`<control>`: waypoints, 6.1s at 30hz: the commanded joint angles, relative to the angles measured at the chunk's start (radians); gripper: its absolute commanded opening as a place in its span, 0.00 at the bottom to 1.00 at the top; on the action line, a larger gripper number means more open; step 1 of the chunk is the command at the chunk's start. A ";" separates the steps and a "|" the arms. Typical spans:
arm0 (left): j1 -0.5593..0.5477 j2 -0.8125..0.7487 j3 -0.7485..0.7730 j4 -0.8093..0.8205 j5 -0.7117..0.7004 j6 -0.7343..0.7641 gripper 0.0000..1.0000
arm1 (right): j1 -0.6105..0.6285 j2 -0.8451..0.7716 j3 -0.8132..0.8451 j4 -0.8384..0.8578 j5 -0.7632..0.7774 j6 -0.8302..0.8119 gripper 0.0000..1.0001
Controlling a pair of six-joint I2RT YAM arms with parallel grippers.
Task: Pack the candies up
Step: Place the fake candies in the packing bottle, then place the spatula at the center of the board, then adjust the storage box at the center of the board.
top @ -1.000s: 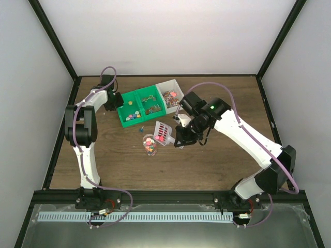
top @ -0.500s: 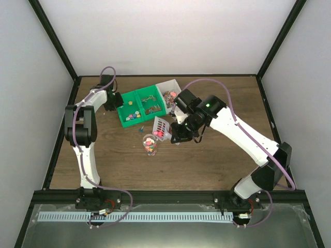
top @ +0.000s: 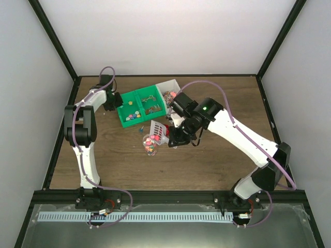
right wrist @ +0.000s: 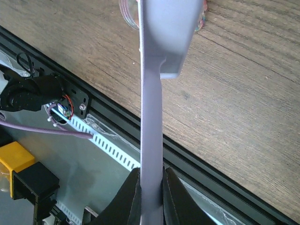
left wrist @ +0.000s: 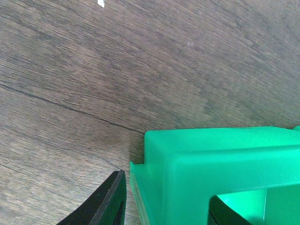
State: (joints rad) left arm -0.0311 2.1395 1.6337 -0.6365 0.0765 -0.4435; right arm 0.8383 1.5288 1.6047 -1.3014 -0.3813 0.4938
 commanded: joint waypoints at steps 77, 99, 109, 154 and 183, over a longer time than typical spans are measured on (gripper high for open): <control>0.008 -0.022 -0.023 0.018 0.002 0.005 0.33 | 0.027 -0.033 -0.017 -0.005 0.080 -0.021 0.01; 0.008 -0.032 -0.022 0.012 0.008 0.002 0.33 | -0.235 -0.186 -0.171 0.297 -0.079 0.067 0.01; 0.005 -0.055 -0.023 0.006 0.040 -0.011 0.37 | -0.705 -0.235 -0.644 0.924 -0.492 0.181 0.01; -0.024 -0.153 -0.114 -0.021 -0.018 0.012 0.40 | -0.786 0.093 -1.039 1.544 -0.470 0.337 0.54; -0.040 -0.123 -0.093 -0.006 0.011 0.165 0.04 | -0.786 -0.270 -0.897 0.881 -0.217 0.063 0.74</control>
State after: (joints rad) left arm -0.0708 1.9640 1.4876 -0.6456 0.0628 -0.3492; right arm 0.0620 1.3167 0.7025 -0.3283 -0.6323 0.5995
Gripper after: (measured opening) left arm 0.113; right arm 0.742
